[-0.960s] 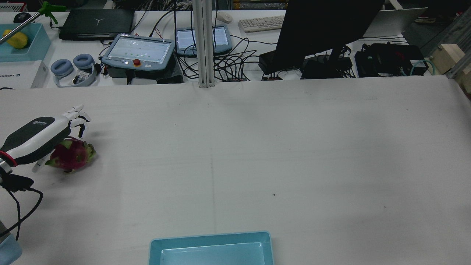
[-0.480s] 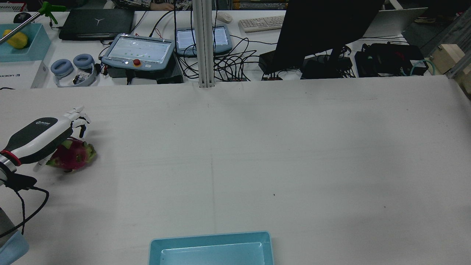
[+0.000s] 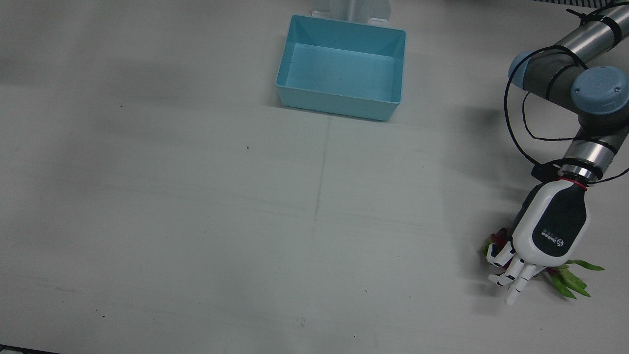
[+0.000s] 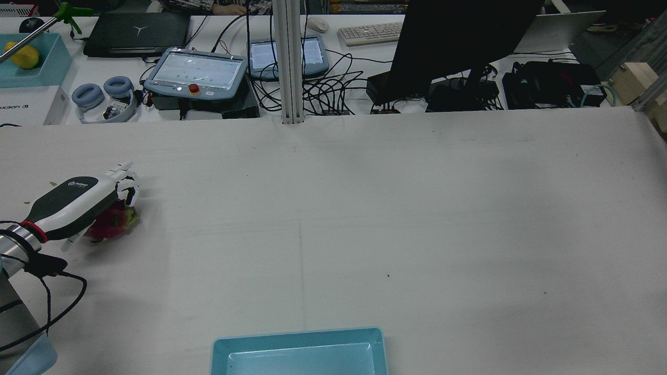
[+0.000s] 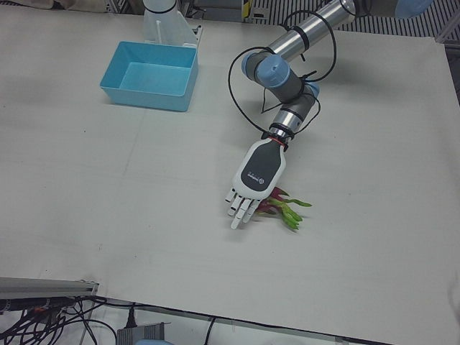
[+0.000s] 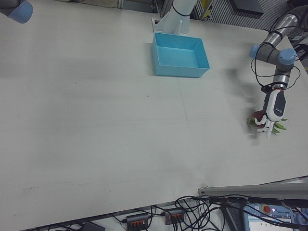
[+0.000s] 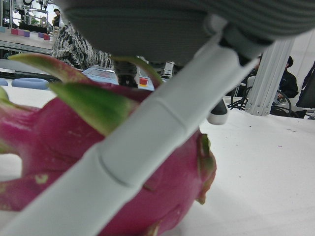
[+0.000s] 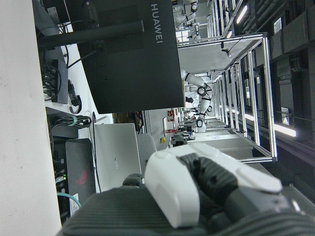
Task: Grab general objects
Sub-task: 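Close the left hand's fingers around the dragon fruit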
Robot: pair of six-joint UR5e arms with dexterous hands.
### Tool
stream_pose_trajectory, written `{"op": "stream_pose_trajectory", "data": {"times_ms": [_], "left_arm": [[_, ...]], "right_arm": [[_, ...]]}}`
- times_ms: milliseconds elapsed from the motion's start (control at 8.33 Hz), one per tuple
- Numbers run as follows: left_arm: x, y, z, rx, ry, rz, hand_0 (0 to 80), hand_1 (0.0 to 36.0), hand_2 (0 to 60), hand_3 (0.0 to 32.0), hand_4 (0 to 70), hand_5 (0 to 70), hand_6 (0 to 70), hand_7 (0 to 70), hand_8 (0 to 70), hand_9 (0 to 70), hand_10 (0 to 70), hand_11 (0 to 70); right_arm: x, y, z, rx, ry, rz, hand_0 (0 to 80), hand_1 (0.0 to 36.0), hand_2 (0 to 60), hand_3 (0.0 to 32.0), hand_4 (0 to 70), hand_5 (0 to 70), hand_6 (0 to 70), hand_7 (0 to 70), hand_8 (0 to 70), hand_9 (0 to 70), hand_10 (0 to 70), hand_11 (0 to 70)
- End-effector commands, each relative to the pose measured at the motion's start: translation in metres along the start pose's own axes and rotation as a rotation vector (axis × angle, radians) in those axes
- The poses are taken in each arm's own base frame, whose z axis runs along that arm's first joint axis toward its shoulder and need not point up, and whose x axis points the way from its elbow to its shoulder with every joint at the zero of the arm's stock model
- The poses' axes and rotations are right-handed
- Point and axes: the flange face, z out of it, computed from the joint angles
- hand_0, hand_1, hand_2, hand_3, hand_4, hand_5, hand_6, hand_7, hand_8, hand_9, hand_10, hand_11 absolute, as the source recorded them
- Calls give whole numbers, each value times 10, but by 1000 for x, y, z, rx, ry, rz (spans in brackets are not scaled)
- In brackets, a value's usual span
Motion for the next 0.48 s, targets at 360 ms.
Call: {"op": "stream_pose_trajectory", "data": {"times_ms": [360], "left_arm": [[-12, 4, 8, 3, -21, 6, 800, 360, 600, 0, 0, 700, 0, 555, 0, 97, 0, 0]], "right_arm": [[0, -1, 0, 2, 0, 0, 0, 0, 0, 0, 0, 0, 0, 0, 0, 0, 0, 0]]}}
